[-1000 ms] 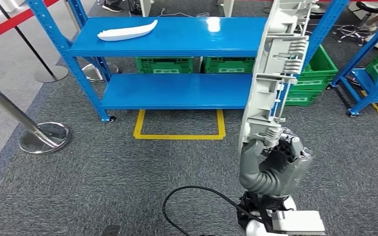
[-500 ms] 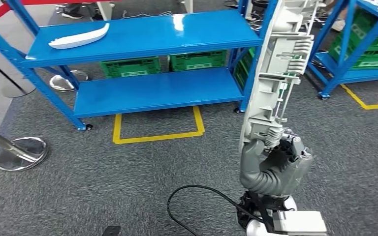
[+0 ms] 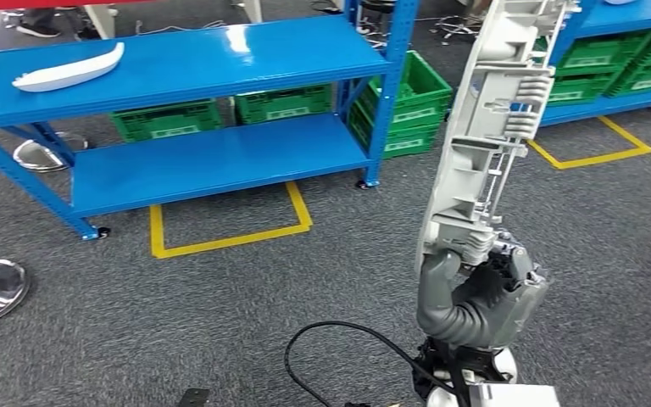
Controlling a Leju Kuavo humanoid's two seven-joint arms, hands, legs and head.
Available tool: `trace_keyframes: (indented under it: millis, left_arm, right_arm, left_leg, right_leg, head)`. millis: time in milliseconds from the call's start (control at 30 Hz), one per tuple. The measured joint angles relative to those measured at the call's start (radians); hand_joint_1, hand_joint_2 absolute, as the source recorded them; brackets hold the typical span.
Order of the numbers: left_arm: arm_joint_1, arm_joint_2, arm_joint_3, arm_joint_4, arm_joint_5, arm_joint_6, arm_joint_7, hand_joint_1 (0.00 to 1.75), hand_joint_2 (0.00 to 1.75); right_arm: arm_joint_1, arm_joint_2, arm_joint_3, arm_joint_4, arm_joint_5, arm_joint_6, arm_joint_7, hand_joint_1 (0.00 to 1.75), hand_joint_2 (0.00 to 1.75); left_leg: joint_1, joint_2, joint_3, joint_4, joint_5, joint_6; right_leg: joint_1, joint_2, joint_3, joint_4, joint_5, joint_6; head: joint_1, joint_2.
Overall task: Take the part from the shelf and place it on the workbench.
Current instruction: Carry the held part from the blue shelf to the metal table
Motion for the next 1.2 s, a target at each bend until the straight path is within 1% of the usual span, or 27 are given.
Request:
trace_keyframes:
  millis: [33, 100, 133, 167, 233, 300, 367, 400, 433, 467, 500, 533, 600, 667, 733, 767, 833, 867, 900, 933, 967, 1000, 1033, 1100, 1133, 1167, 1200]
  left_arm:
    - [0.000, 0.000, 0.000, 0.000, 0.000, -0.001, -0.001, 0.00, 1.75]
    - [-0.001, 0.000, 0.000, 0.000, 0.000, -0.001, -0.002, 0.00, 1.75]
    - [-0.001, 0.001, 0.000, 0.000, -0.001, -0.001, -0.003, 0.00, 1.75]
    - [-0.001, 0.001, 0.000, 0.000, -0.001, -0.001, -0.003, 0.00, 1.75]
    - [-0.001, 0.001, 0.000, 0.000, -0.004, -0.001, -0.005, 0.00, 1.75]
    - [-0.003, 0.001, 0.000, 0.000, -0.007, 0.000, -0.007, 0.00, 1.75]
    - [-0.002, 0.003, 0.000, 0.000, -0.009, 0.000, -0.007, 0.00, 1.75]
    - [-0.001, 0.004, 0.000, 0.000, -0.009, 0.000, -0.007, 0.00, 1.75]
    - [-0.001, 0.005, 0.000, 0.000, -0.009, 0.000, -0.007, 0.00, 1.75]
    - [0.000, 0.005, 0.000, 0.000, -0.009, 0.000, -0.007, 0.00, 1.75]
    - [0.000, 0.006, 0.000, 0.000, -0.009, -0.001, -0.007, 0.00, 1.75]
    - [-0.001, 0.006, 0.000, 0.000, -0.010, -0.001, -0.007, 0.00, 1.75]
    - [-0.002, 0.007, 0.000, 0.000, -0.010, -0.002, -0.008, 0.00, 1.75]
    - [-0.003, 0.007, 0.000, 0.000, -0.010, -0.003, -0.010, 0.00, 1.75]
    - [-0.005, 0.006, 0.000, 0.000, -0.010, -0.003, -0.011, 0.00, 1.75]
    - [-0.005, 0.005, 0.000, 0.000, -0.010, -0.004, -0.012, 0.00, 1.75]
    - [-0.005, 0.002, 0.000, 0.000, -0.011, -0.005, -0.012, 0.00, 1.75]
    - [-0.004, 0.002, 0.000, 0.000, -0.011, -0.005, -0.012, 0.00, 1.75]
    - [-0.002, 0.002, 0.000, 0.000, -0.011, -0.005, -0.012, 0.00, 1.75]
    - [-0.001, 0.003, 0.000, 0.000, -0.012, -0.005, -0.013, 0.00, 1.75]
    - [0.000, 0.003, 0.000, 0.000, -0.014, -0.005, -0.013, 0.00, 1.75]
    - [0.000, 0.004, 0.000, 0.000, -0.016, -0.006, -0.014, 0.00, 1.75]
    - [0.000, 0.004, 0.000, 0.000, -0.017, -0.007, -0.015, 0.00, 1.75]
    - [-0.001, 0.003, 0.000, 0.000, -0.019, -0.010, -0.019, 0.00, 1.75]
    - [-0.002, 0.004, 0.000, 0.000, -0.019, -0.010, -0.021, 0.00, 1.75]
    - [-0.002, 0.004, 0.000, 0.000, -0.020, -0.011, -0.022, 0.00, 1.75]
    - [-0.002, 0.005, 0.000, 0.000, -0.020, -0.011, -0.024, 0.00, 1.75]
  right_arm:
    - [0.001, 0.000, 0.000, -0.002, 0.004, 0.000, -0.003, 1.75, 1.75]
    - [0.001, 0.000, 0.000, -0.006, 0.009, -0.001, -0.005, 1.75, 1.75]
    - [0.002, 0.000, 0.000, -0.007, 0.010, -0.001, -0.006, 1.75, 1.75]
    - [0.003, 0.000, -0.001, -0.008, 0.012, -0.001, -0.008, 1.75, 1.75]
    - [0.009, 0.000, -0.003, -0.013, 0.019, -0.001, -0.014, 1.75, 1.75]
    - [0.013, 0.001, -0.005, -0.018, 0.025, -0.001, -0.018, 1.75, 1.75]
    - [0.014, 0.001, -0.007, -0.021, 0.028, -0.001, -0.019, 1.75, 1.75]
    - [0.014, 0.002, -0.008, -0.021, 0.028, -0.001, -0.019, 1.75, 1.75]
    - [0.015, 0.002, -0.009, -0.022, 0.029, 0.000, -0.019, 1.75, 1.75]
    - [0.016, 0.002, -0.011, -0.022, 0.029, 0.000, -0.020, 1.75, 1.75]
    - [0.017, 0.002, -0.012, -0.022, 0.029, 0.000, -0.021, 1.75, 1.75]
    - [0.018, 0.002, -0.013, -0.022, 0.029, 0.000, -0.023, 1.75, 1.75]
    - [0.019, 0.002, -0.015, -0.023, 0.029, 0.000, -0.027, 1.75, 1.75]
    - [0.020, 0.002, -0.016, -0.026, 0.030, 0.000, -0.031, 1.75, 1.75]
    - [0.025, 0.002, -0.017, -0.030, 0.032, 0.000, -0.032, 1.75, 1.75]
    - [0.027, 0.002, -0.017, -0.032, 0.032, -0.001, -0.032, 1.75, 1.75]
    - [0.030, 0.002, -0.017, -0.034, 0.032, -0.001, -0.032, 1.75, 1.75]
    - [0.031, 0.002, -0.017, -0.034, 0.033, -0.001, -0.032, 1.75, 1.75]
    - [0.031, 0.002, -0.017, -0.034, 0.033, -0.001, -0.032, 1.75, 1.75]
    - [0.032, 0.002, -0.017, -0.034, 0.034, -0.001, -0.032, 1.75, 1.75]
    - [0.034, 0.002, -0.017, -0.034, 0.036, -0.001, -0.033, 1.75, 1.75]
    - [0.036, 0.002, -0.017, -0.034, 0.037, -0.001, -0.033, 1.75, 1.75]
    - [0.038, 0.002, -0.017, -0.035, 0.039, -0.001, -0.034, 1.75, 1.75]
    - [0.040, 0.002, -0.017, -0.037, 0.042, -0.001, -0.035, 1.75, 1.75]
    - [0.041, 0.003, -0.018, -0.038, 0.042, -0.001, -0.035, 1.75, 1.75]
    - [0.041, 0.003, -0.018, -0.039, 0.043, -0.001, -0.036, 1.75, 1.75]
    - [0.042, 0.003, -0.018, -0.039, 0.043, -0.001, -0.036, 1.75, 1.75]
  left_leg:
    - [0.000, 0.011, 0.002, 0.000, -0.002, -0.002]
    - [-0.005, 0.030, 0.006, 0.002, -0.006, -0.011]
    - [-0.008, 0.037, 0.007, 0.003, -0.007, -0.015]
    - [-0.011, 0.045, 0.008, 0.003, -0.007, -0.019]
    - [-0.011, 0.058, 0.009, 0.002, -0.009, -0.030]
    - [-0.007, 0.029, -0.003, 0.034, -0.036, -0.041]
    - [-0.004, -0.018, -0.054, 0.145, -0.100, -0.048]
    - [-0.004, -0.029, -0.088, 0.215, -0.130, -0.049]
    - [-0.004, -0.033, -0.114, 0.266, -0.145, -0.049]
    - [-0.004, -0.034, -0.126, 0.285, -0.140, -0.047]
    - [-0.004, -0.037, -0.120, 0.268, -0.117, -0.044]
    - [-0.004, -0.046, -0.097, 0.219, -0.082, -0.040]
    - [-0.002, -0.094, -0.033, 0.089, -0.025, -0.030]
    - [-0.001, -0.128, 0.000, 0.017, -0.011, -0.025]
    - [-0.002, -0.113, 0.002, 0.007, -0.010, -0.020]
    - [-0.001, -0.102, 0.002, 0.004, -0.007, -0.015]
    - [0.003, -0.076, 0.002, 0.000, -0.003, -0.005]
    - [0.002, -0.063, 0.002, 0.000, -0.003, -0.002]
    - [0.001, -0.049, 0.002, 0.000, -0.003, 0.000]
    - [0.001, -0.034, 0.002, 0.000, -0.004, 0.000]
    - [0.001, -0.019, 0.002, 0.000, -0.004, 0.000]
    - [0.001, -0.005, 0.002, 0.001, -0.005, -0.001]
    - [0.001, 0.007, 0.004, 0.001, -0.006, -0.003]
    - [-0.002, 0.028, 0.009, 0.002, -0.011, -0.012]
    - [-0.004, 0.037, 0.011, 0.003, -0.014, -0.017]
    - [-0.007, 0.044, 0.013, 0.003, -0.015, -0.022]
    - [-0.009, 0.051, 0.014, 0.002, -0.015, -0.027]
  right_leg:
    - [0.000, -0.015, 0.038, -0.064, 0.031, 0.000]
    - [0.004, -0.059, 0.106, -0.187, 0.069, -0.005]
    - [0.006, -0.071, 0.122, -0.217, 0.075, -0.012]
    - [0.008, -0.072, 0.123, -0.225, 0.072, -0.020]
    - [0.007, -0.046, 0.117, -0.226, 0.078, -0.037]
    - [0.003, -0.024, 0.114, -0.228, 0.083, -0.048]
    - [0.000, -0.001, 0.111, -0.229, 0.088, -0.056]
    - [0.000, 0.012, 0.109, -0.229, 0.089, -0.059]
    - [0.000, 0.026, 0.107, -0.229, 0.091, -0.060]
    - [0.000, 0.041, 0.105, -0.229, 0.093, -0.060]
    - [0.000, 0.056, 0.104, -0.229, 0.095, -0.059]
    - [0.000, 0.070, 0.103, -0.229, 0.098, -0.057]
    - [0.000, 0.097, 0.100, -0.226, 0.101, -0.051]
    - [-0.001, 0.119, 0.091, -0.224, 0.106, -0.041]
    - [-0.003, 0.137, 0.082, -0.229, 0.112, -0.029]
    - [-0.003, 0.130, 0.077, -0.226, 0.111, -0.023]
    - [0.000, 0.076, 0.049, -0.172, 0.074, -0.014]
    - [0.001, 0.043, 0.025, -0.117, 0.041, -0.009]
    - [0.000, 0.021, -0.003, -0.049, 0.005, -0.004]
    - [-0.002, 0.011, -0.026, 0.008, -0.019, -0.001]
    - [-0.003, 0.007, -0.035, 0.036, -0.025, 0.001]
    - [-0.005, 0.003, -0.025, 0.027, -0.014, 0.002]
    - [-0.006, -0.004, 0.004, -0.020, 0.011, 0.003]
    - [-0.004, -0.039, 0.082, -0.151, 0.059, 0.000]
    - [-0.003, -0.053, 0.108, -0.196, 0.070, -0.006]
    - [-0.001, -0.060, 0.119, -0.218, 0.073, -0.014]
    - [0.002, -0.055, 0.119, -0.221, 0.072, -0.023]
  head:
    - [0.000, 0.000]
    - [0.000, 0.000]
    - [-0.001, 0.000]
    - [-0.002, 0.000]
    - [-0.002, 0.000]
    - [-0.003, 0.000]
    - [-0.006, 0.000]
    - [-0.008, 0.000]
    - [-0.008, 0.000]
    - [-0.008, 0.000]
    - [-0.008, 0.000]
    - [-0.008, 0.000]
    - [-0.008, 0.000]
    - [-0.008, 0.000]
    - [-0.009, 0.000]
    - [-0.009, 0.000]
    - [-0.001, 0.000]
    - [0.003, 0.000]
    - [0.007, 0.000]
    - [0.007, 0.000]
    - [0.007, 0.000]
    - [0.007, 0.000]
    - [0.007, 0.000]
    - [0.007, 0.000]
    - [0.006, 0.000]
    - [0.004, 0.000]
    - [0.003, 0.000]
